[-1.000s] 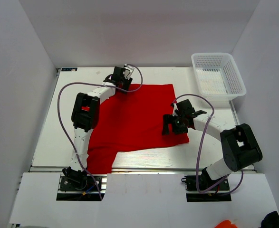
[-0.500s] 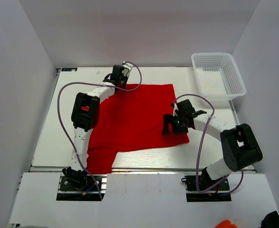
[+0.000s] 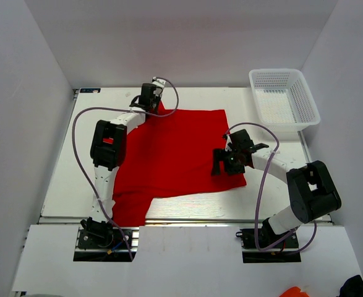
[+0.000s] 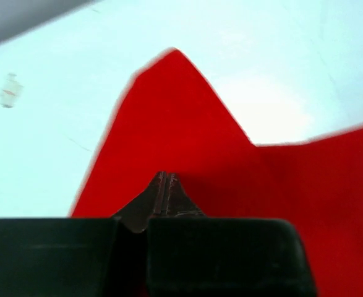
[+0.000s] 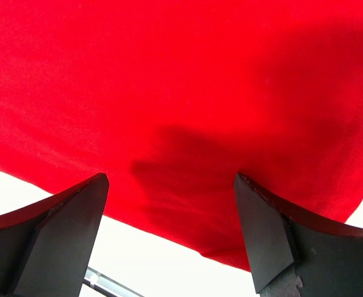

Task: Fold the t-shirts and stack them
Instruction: Flatten out the tshirt

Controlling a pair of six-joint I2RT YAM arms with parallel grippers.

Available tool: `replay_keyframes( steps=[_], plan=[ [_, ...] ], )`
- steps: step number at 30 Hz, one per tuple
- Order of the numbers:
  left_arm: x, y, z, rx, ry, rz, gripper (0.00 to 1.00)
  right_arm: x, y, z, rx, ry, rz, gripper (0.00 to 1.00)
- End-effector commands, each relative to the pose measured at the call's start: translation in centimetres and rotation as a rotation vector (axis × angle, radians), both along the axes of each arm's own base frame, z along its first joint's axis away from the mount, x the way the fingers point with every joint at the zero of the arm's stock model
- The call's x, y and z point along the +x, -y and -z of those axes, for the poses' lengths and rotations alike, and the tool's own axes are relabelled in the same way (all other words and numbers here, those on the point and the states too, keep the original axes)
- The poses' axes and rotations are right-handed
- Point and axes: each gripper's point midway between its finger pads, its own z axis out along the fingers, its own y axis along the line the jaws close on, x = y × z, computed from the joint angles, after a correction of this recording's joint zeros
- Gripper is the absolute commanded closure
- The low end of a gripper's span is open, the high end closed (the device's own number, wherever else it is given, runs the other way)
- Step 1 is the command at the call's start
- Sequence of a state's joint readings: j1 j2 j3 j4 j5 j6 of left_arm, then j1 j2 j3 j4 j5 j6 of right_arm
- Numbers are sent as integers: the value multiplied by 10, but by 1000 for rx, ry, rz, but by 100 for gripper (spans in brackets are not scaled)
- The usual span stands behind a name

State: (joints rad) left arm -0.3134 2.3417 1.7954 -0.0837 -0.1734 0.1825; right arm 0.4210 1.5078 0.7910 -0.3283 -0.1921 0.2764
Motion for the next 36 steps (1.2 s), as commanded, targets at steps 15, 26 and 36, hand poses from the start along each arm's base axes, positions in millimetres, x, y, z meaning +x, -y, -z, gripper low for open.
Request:
replay_keyframes(
  steps=[15,26,36],
  plan=[
    [-7,23,-66,-133,89,419,0,9,1,10,-47,-57,14,12],
    [-42,47,-46,-166,-63,603,0,3,3,13,-42,-56,9,12],
    [-41,46,-11,-14,-114,553,3,1,3,14,-32,-55,5,11]
  ],
)
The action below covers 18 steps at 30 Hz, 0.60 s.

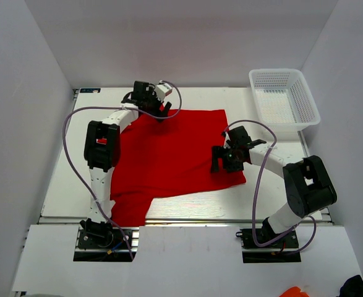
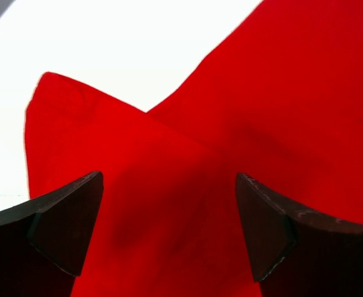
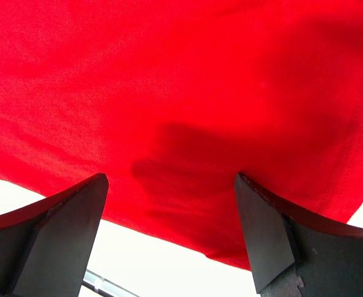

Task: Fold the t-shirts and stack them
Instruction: Flatten out the tshirt

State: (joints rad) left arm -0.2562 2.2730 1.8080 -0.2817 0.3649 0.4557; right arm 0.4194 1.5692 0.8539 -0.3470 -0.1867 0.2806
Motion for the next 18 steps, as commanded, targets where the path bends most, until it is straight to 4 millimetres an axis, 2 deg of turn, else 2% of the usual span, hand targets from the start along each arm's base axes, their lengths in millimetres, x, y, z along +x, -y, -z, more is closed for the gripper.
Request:
replay_keyframes(
  steps=[1,2,6,11,12,13,14,16,18],
  plan=[
    [-2,7,5,57,4,20,5,-12,7,14,-21,-42,-2,11],
    [-1,4,12,75,-3,3,5,-12,6,15,-20,-44,-2,11],
    [-3,14,24,108,-2,-1,7,-13,6,15,-16,-47,-6,11],
    [16,3,33,155,38,-120,18,-13,6,16,-20,-49,-5,11],
    [24,-2,25,163,64,-166,19,-14,7,16,-21,-52,-5,11],
    [23,-3,32,168,53,-165,19,-14,6,16,-19,-55,-2,11],
    [30,-9,25,177,79,-218,23,-15,6,17,-20,-57,-3,11],
    [35,-13,31,188,76,-251,28,-14,8,17,-29,-52,3,11],
    [38,-14,25,189,90,-260,33,-15,10,18,-37,-53,9,11]
  ],
)
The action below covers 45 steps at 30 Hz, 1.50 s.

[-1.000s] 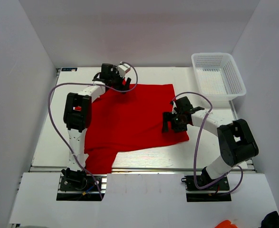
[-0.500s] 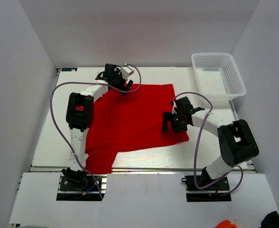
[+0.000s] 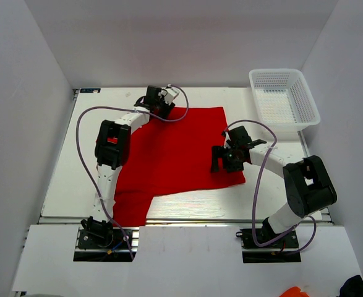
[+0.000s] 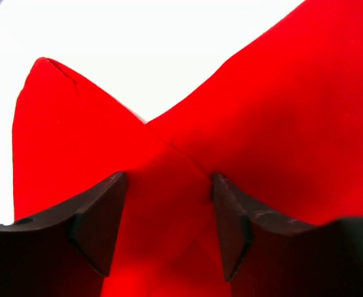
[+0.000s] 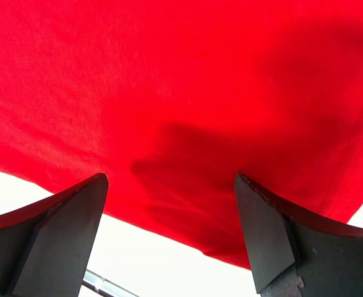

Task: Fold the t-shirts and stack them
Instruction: Flatten out the tshirt

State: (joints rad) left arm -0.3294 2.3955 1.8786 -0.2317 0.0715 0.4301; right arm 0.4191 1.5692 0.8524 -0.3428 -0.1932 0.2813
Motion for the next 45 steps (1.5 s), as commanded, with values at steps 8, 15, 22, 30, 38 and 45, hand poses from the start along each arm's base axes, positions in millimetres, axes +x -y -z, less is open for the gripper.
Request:
replay_keyframes(
  steps=[8,15,22,30,38,45],
  plan=[
    [10,-17,-15,5,38,-82,58,-14,11,21,-49,-62,15,11],
    [9,-20,-35,-16,56,-76,76,-15,12,25,-56,-77,27,11],
    [13,-34,-54,12,87,-117,100,-17,11,30,-54,-90,37,11],
    [23,-46,-73,70,156,-146,100,-15,13,31,-64,-90,54,11],
    [43,-80,-97,110,241,-202,100,-17,19,32,-99,-109,44,11],
    [64,-132,-109,214,342,-289,100,-23,20,33,-107,-128,24,11]
  ],
)
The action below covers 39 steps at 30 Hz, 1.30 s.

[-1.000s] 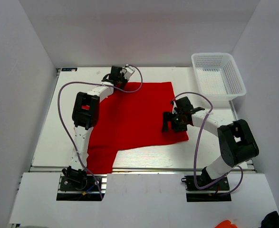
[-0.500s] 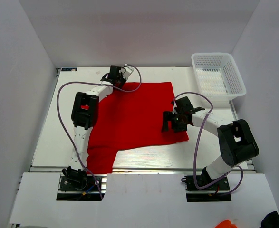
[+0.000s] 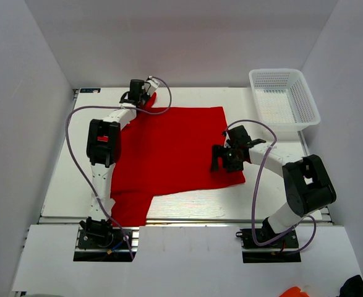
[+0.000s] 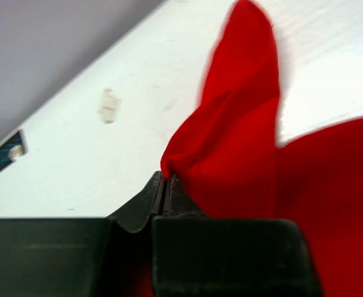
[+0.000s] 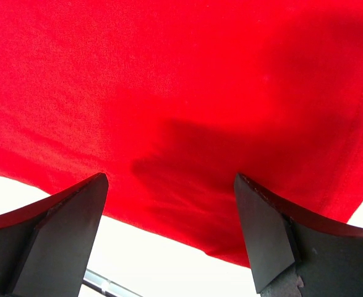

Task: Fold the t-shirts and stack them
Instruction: Flatten out the tshirt

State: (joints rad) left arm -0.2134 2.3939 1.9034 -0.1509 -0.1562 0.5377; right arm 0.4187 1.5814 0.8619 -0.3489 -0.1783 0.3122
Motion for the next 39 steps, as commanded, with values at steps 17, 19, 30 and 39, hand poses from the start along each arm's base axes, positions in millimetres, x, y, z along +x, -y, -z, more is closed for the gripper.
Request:
replay_keyframes(
  steps=[17,19,30,39],
  plan=[
    [73,-129,-106,55,535,-174,99,-13,21,30,-164,-167,-2,11],
    [74,-134,-101,26,538,-185,52,-12,19,31,-162,-181,-4,11],
    [71,-141,-154,-235,569,-248,1,1,10,8,-112,-84,7,10],
    [-9,-59,-170,-671,203,-218,1,32,-4,-68,62,248,49,10]
  ],
)
